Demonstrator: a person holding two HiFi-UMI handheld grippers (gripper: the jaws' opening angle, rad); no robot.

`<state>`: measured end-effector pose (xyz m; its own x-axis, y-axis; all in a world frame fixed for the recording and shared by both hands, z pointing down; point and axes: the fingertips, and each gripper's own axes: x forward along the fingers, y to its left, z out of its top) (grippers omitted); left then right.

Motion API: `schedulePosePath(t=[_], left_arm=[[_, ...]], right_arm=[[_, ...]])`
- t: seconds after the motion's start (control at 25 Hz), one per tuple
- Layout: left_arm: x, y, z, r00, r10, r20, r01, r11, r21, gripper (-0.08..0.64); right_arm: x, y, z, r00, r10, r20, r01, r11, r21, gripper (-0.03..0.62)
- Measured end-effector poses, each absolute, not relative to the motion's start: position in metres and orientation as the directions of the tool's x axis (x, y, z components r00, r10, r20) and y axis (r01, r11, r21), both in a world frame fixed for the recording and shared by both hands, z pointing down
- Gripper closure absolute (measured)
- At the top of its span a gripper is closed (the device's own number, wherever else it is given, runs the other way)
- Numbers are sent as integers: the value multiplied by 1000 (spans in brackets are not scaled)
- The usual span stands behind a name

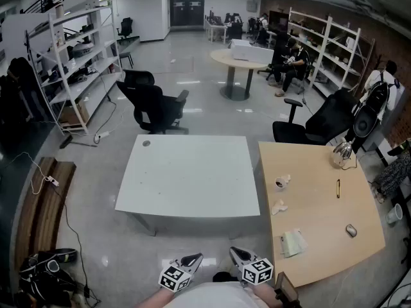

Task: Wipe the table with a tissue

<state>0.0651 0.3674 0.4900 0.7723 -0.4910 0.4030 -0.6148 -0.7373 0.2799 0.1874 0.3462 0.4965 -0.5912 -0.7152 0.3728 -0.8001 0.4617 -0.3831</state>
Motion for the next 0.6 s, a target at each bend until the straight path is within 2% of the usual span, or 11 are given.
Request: schedulePosePath(t=[0.2, 0.44, 0.6], left_arm=[[98, 280, 475, 782, -520, 343, -608, -759, 236, 549], [133, 229, 474, 807, -482, 341, -568, -792, 225, 549], [160, 211, 468, 825, -439, 357, -533, -815, 229, 549]], right_arm=[[222, 257, 481, -575, -745, 339, -814, 481, -325, 572], [259, 209, 476, -536, -769, 347, -841, 451, -299, 572], [291, 195, 482, -480, -785, 390, -872, 380, -309, 572]])
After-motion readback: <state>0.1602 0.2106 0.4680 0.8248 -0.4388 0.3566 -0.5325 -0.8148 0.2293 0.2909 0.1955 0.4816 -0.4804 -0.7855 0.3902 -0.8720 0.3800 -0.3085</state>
